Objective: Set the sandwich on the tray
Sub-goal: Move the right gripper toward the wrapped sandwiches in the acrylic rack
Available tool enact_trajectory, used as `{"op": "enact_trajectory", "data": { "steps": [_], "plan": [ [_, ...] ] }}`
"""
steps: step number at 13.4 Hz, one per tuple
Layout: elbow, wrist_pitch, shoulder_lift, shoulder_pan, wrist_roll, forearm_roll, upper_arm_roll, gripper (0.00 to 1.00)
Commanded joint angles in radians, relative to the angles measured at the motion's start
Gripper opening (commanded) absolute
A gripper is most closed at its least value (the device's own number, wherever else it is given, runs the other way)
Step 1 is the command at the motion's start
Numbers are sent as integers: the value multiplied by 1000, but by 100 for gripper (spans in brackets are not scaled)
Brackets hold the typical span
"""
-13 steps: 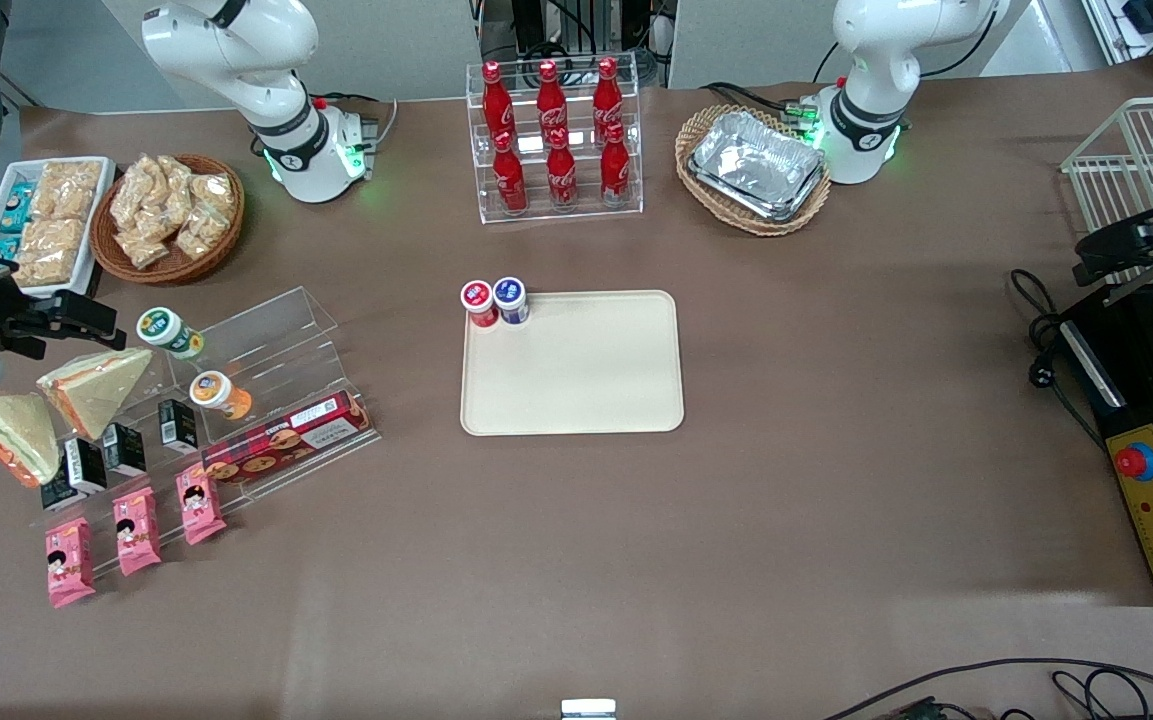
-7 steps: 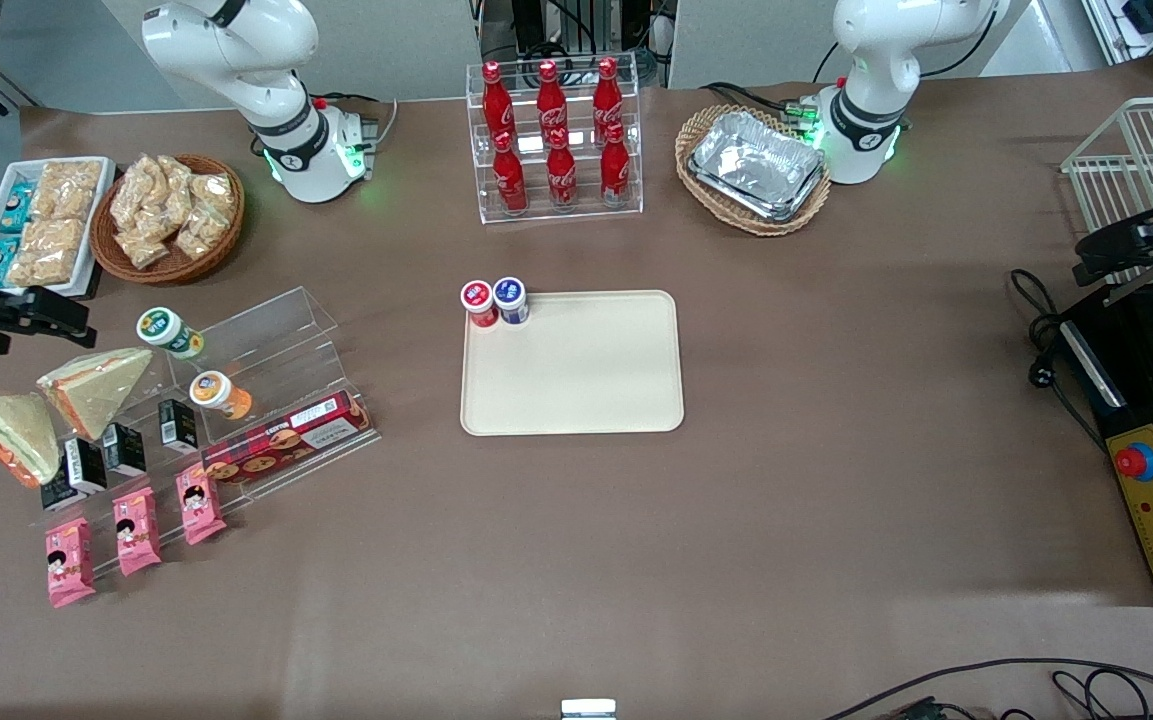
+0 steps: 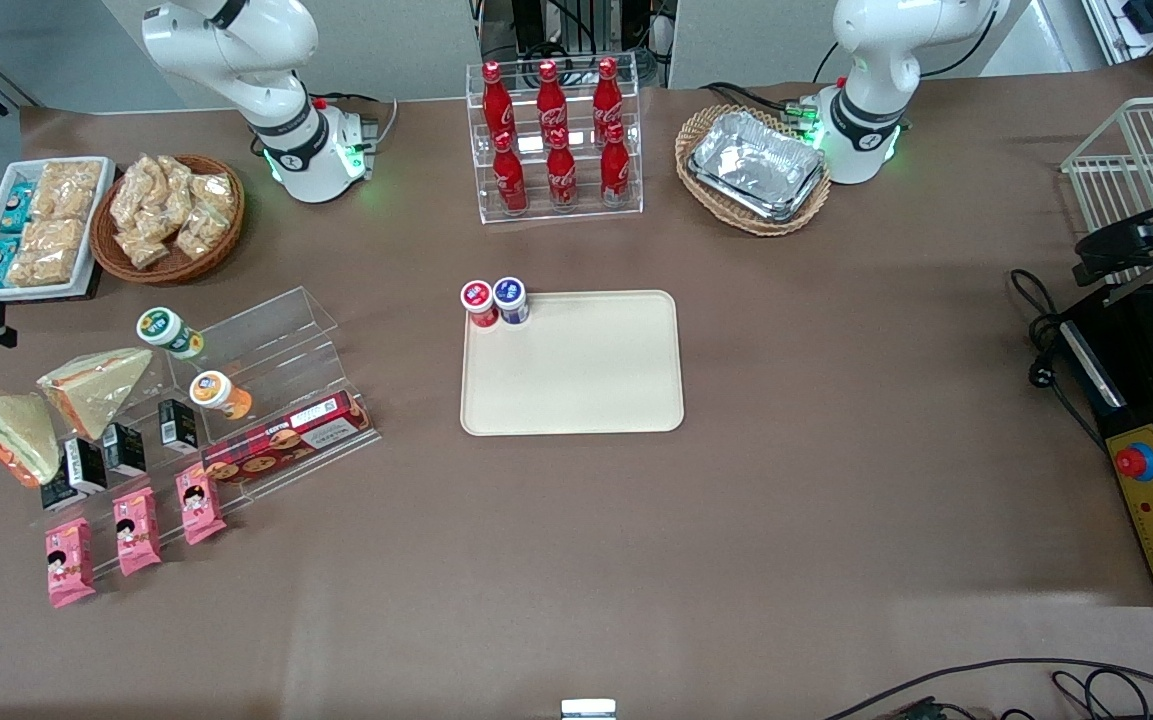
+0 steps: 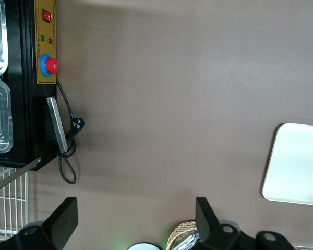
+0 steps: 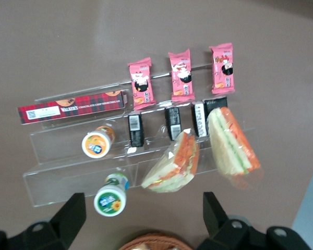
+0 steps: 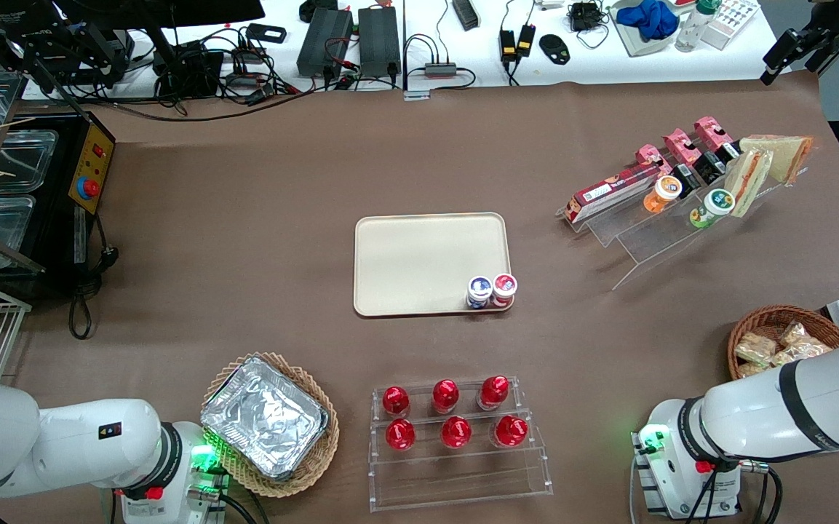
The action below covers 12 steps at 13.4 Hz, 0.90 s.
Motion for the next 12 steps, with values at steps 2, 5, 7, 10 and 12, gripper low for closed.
{"op": "enact_trajectory", "data": {
  "steps": [2,5,7,10,12],
  "plan": [
    [6,71,74,-33,-105,19,-30,100],
    [3,113,133,-96,-296,72,-31,100],
    [4,126,178,-148,-419,134,-31,100],
    [4,170,216,-156,-489,122,-33,100],
    [4,192,244,-170,-526,103,-34,100]
  ]
}}
